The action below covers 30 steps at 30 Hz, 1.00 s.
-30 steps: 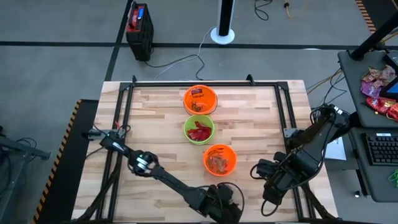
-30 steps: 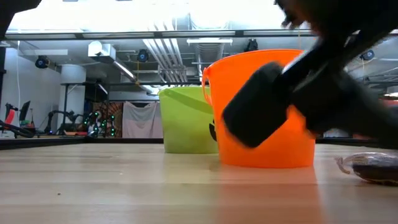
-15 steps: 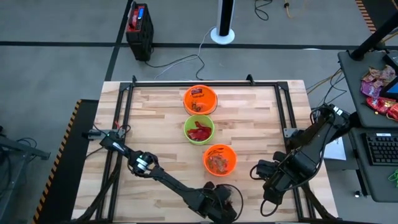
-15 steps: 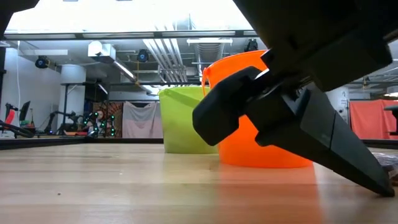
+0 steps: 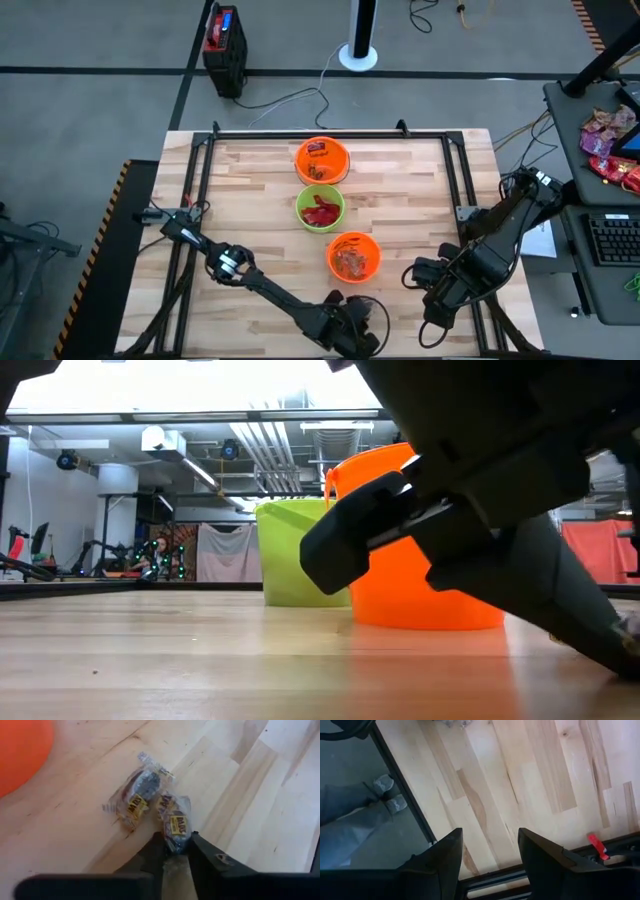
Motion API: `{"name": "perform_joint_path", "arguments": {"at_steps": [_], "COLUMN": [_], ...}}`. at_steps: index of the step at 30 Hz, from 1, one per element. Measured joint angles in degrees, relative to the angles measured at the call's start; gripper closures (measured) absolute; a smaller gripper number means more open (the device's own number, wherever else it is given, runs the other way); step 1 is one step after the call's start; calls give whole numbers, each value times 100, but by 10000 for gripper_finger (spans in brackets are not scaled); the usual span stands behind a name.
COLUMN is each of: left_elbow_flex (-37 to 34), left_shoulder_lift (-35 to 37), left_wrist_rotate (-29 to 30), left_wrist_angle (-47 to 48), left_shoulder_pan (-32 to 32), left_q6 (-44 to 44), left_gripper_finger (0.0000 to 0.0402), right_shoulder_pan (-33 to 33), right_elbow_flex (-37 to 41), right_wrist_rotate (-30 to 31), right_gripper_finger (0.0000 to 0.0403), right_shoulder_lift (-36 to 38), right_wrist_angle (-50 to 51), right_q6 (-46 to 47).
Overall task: Sort candy by brand, put in halloween buckets
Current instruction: Put the black gummy into the top orange bucket
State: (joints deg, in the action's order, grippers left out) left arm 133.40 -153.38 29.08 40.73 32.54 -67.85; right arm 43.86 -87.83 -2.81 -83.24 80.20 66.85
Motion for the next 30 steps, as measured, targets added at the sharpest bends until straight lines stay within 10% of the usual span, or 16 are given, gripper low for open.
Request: {"name": "perform_joint_path", "arguments": {"at_steps": [18,30], "left_elbow_flex": [149,149], "left_shoulder_lift": [970,2558], "left_wrist_rotate": [-631,-614], "left_wrist_angle": [327,2762], "left_shoulder_pan": [410,343], "left_q6": [683,1151], "left_gripper_finger": [372,372], "right_shoulder_pan": [-1,-113], "right_elbow_flex": [0,0], "right_wrist_rotate": [376,1351], "right_gripper_finger": [218,218], "right_shoulder_lift": [32,42], "right_wrist_angle": [5,-64], "right_q6": [-154,-516]}}
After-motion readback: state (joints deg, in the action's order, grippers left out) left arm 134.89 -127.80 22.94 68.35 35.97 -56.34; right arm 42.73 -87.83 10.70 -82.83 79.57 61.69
